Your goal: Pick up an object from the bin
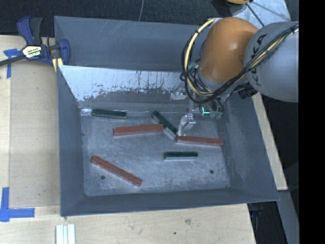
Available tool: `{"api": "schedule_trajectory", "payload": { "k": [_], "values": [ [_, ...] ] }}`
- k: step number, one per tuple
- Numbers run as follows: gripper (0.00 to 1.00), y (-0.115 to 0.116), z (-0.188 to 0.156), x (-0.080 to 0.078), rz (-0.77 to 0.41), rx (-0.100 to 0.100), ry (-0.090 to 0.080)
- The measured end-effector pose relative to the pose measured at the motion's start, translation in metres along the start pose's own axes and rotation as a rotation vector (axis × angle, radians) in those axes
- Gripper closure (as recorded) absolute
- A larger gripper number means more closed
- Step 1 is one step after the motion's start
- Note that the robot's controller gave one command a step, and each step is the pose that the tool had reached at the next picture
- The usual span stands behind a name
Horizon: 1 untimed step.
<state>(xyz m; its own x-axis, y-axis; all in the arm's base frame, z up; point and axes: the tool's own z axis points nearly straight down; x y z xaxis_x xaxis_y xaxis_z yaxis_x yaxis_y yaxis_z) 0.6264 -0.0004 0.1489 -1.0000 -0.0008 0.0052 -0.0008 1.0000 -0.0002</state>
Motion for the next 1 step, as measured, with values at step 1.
{"api": "schedule_trajectory", "payload": {
  "k": [1],
  "values": [
    [0.0, 0.0, -0.0048, -0.0019, 0.0, 0.0, -0.008]
  ]
}}
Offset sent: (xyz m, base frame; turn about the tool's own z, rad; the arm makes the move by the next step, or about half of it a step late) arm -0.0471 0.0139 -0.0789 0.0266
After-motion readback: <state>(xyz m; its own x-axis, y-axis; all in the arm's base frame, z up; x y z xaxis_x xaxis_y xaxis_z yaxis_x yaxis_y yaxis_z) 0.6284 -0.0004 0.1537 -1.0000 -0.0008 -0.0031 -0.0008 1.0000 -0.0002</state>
